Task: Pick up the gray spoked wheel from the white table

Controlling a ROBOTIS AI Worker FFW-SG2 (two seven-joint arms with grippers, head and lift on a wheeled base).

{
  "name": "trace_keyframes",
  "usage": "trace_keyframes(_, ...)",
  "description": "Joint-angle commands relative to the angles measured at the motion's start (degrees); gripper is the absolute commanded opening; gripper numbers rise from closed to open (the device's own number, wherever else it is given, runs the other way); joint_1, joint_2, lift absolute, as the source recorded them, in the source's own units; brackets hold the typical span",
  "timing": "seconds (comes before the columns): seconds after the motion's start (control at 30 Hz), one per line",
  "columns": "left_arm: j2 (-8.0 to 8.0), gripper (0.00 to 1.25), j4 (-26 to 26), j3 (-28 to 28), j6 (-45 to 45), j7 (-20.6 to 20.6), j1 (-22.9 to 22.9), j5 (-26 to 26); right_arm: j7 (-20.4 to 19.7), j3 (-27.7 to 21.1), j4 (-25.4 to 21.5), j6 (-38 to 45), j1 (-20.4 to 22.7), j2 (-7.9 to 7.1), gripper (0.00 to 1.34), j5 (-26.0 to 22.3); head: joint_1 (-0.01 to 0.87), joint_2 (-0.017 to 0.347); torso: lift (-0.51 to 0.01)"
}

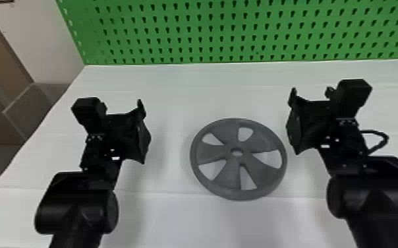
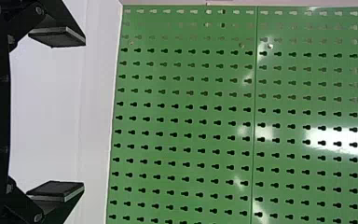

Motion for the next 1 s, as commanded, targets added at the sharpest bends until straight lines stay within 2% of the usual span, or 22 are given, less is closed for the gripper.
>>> trace_keyframes(0.0, 0.00, 1.06, 0.00, 0.19, 0.00, 0.01, -0.03, -0.01, 0.00, -0.04, -0.06, 0.00, 0.13, 0.00, 1.01, 0.00, 0.779, 0.143, -0.085)
trace_keyframes(0.97, 0.00, 1.06, 0.00, 0.37, 0.00, 0.01, 0.06, 0.07, -0.09, 0.13, -0.94, 2.37, -0.14, -0.09, 1.01, 0.26, 0.779, 0.143, -0.084)
